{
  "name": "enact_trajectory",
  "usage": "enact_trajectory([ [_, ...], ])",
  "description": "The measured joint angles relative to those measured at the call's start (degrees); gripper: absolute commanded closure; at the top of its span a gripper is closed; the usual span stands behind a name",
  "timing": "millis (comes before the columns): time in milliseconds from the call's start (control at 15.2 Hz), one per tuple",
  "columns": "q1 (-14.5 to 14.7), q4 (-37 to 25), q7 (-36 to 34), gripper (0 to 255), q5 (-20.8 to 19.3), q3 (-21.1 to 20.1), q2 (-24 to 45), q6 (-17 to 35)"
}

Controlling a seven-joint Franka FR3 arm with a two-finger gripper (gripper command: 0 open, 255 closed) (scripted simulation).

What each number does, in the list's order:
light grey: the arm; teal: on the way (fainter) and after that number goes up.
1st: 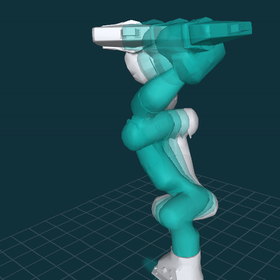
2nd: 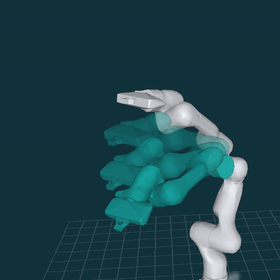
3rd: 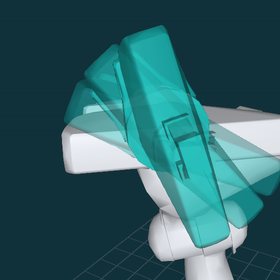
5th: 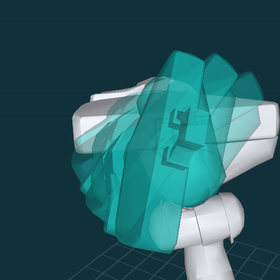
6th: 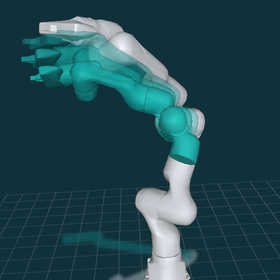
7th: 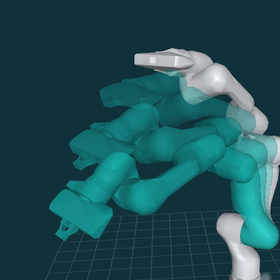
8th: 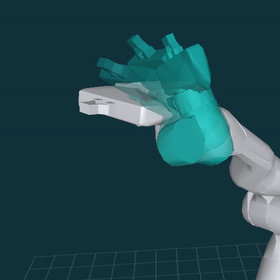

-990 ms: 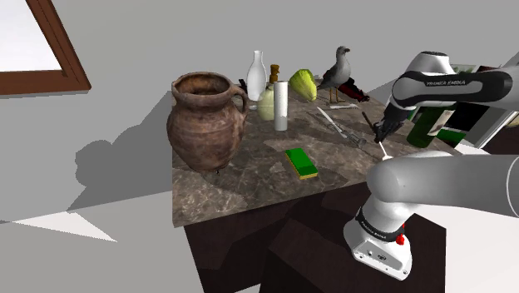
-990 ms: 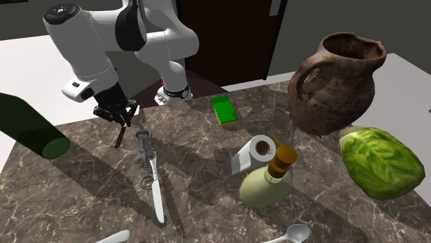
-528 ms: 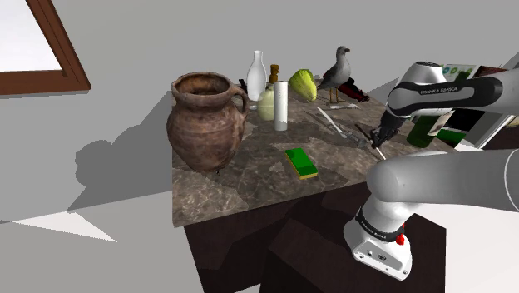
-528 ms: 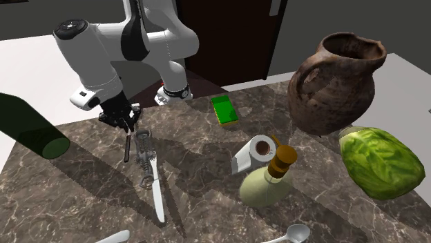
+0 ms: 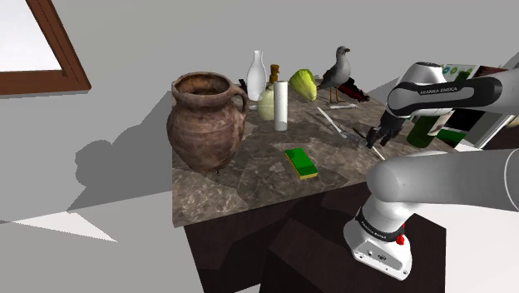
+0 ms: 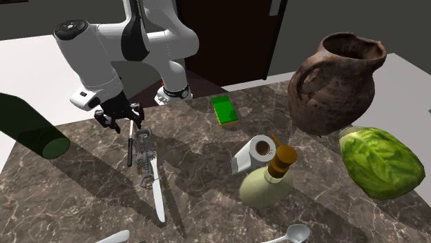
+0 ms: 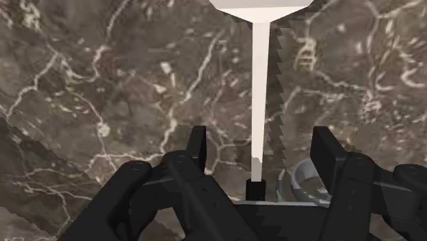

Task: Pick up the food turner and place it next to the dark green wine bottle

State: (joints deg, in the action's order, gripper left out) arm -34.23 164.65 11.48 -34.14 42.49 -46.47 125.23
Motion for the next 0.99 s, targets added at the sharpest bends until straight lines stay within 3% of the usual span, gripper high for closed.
enact_trajectory([
  [264, 0.00, 0.00, 0.00, 0, 0.00, 0.00, 0.00, 0.00],
  [594, -0.16, -3.49, 0.39, 0, 3.28, -4.34, -5.12, -8.55],
  [990, -0.14, -4.16, 0.62, 0, 3.68, -4.71, -5.55, -9.67],
])
